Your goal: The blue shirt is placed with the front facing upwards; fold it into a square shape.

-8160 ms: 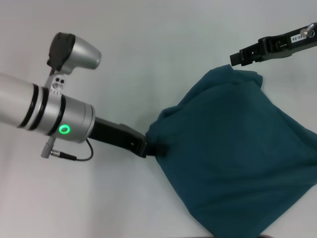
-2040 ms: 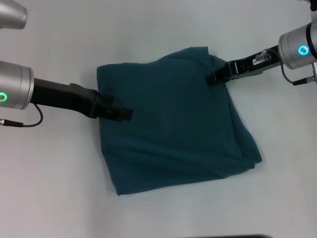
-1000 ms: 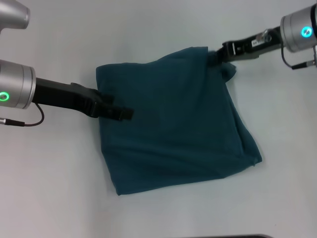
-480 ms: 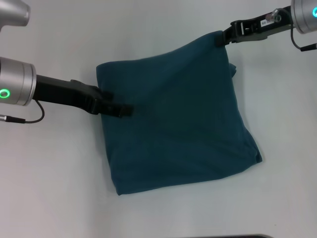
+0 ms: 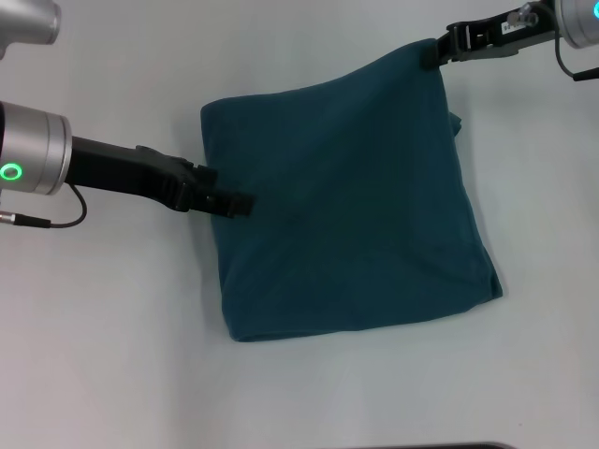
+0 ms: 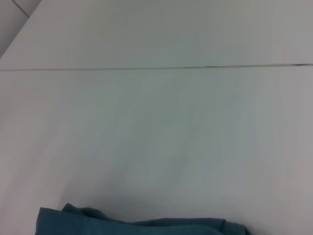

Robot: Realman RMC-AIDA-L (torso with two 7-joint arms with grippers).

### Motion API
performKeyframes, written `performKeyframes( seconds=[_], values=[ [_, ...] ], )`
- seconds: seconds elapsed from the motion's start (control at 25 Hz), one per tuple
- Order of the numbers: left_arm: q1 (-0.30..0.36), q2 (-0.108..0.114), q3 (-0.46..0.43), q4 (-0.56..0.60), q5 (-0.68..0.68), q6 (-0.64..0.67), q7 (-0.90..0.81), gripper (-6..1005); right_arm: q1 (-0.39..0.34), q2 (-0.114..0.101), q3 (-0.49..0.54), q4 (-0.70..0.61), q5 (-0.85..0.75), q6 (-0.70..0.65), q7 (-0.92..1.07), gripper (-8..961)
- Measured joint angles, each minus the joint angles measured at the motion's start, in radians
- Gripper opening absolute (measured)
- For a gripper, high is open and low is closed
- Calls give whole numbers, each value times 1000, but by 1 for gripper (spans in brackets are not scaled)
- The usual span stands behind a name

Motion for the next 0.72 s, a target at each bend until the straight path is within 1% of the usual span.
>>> performKeyframes(
  seconds=[0.24,0.48,0.72],
  values=[
    [0,0,1,0,0,-4,0,845,5,13,-43,4,-1,32,0,82],
    [0,1,1,0,0,-6,6,844,8,30,-110,5,-2,68,0,114],
    [4,0,1,0,0,-6,7,844,-9,31,-107,-20,-42,102,23,145]
  ],
)
